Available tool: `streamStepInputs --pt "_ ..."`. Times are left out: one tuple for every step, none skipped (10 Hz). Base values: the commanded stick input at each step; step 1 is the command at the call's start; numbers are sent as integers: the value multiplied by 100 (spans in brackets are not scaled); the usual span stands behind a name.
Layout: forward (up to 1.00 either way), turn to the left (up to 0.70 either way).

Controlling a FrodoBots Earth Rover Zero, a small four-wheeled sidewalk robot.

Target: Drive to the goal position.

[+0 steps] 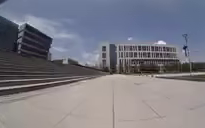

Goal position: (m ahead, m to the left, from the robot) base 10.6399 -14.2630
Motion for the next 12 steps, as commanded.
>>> streamStepInputs --pt "50 0" --pt "50 0" --pt "50 0" --pt "50 0" --pt "50 0" --pt "50 0" --pt "50 0" --pt "50 0" --pt "50 0" --pt "50 0" --pt "50 0" --pt "50 0"
